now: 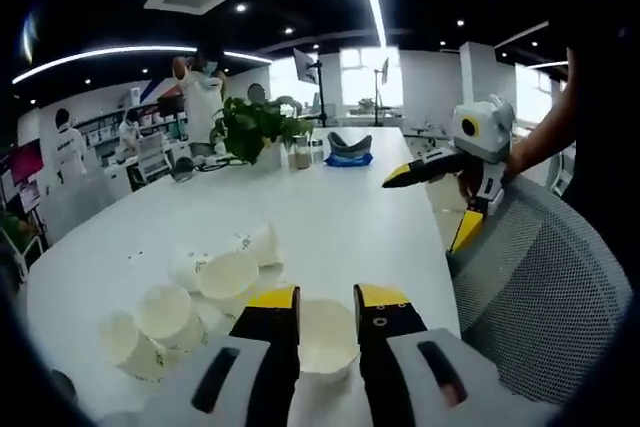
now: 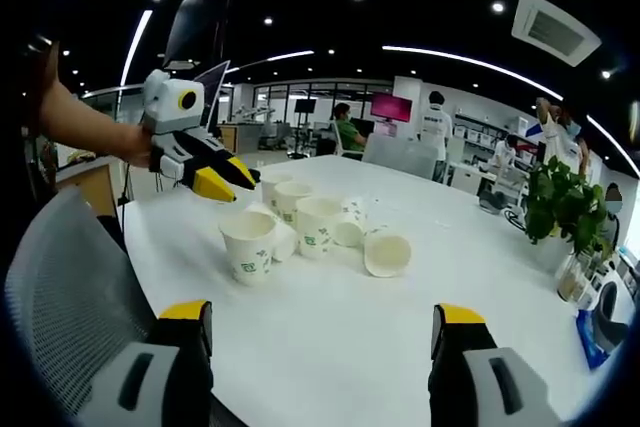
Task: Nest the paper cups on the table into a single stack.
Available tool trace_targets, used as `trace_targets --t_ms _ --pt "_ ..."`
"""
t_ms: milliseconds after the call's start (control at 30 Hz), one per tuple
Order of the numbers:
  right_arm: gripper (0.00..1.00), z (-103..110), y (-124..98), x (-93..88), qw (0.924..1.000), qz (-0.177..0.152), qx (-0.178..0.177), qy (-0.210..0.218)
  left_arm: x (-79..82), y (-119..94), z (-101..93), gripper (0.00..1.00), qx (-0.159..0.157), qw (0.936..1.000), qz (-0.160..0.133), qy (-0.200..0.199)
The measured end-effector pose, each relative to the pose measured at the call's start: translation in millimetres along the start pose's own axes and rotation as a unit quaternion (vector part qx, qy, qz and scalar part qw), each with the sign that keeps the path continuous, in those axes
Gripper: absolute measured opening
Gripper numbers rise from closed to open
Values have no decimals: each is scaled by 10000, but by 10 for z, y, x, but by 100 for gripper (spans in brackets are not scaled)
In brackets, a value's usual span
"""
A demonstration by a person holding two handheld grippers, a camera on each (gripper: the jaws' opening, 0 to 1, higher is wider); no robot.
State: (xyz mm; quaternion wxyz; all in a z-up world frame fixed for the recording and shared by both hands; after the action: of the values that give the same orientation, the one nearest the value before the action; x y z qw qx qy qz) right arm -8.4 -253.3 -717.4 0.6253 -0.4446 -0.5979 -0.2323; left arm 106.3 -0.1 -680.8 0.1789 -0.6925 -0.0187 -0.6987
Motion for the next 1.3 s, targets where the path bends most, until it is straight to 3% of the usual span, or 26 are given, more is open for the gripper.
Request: trace_targets --t_ms 267,600,1300 --pt "92 -4 -3 -3 10000 -7 -13 11 43 65 228 26 129 9997 120 160" --pt "92 11 -1 2 10000 18 1 26 -76 198 580 28 238 9990 362 110" --pt "92 20 7 -16 9999 110 55 25 -228 541 727 21 201 9962 850 21"
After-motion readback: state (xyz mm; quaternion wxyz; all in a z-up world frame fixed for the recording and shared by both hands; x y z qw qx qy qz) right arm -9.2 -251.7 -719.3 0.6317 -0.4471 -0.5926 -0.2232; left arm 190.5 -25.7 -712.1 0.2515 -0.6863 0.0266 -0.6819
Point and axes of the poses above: the point that each gripper's makers call its tool centre point, and the gripper's own axes: y roughly forward along the fingers, z roughly to its left, x roughly out of its top, the point moved 9 cm from there along -y, roughly backward along the fingers, and after that the axes turned 8 degrees about -z, right-handed, at the moved point
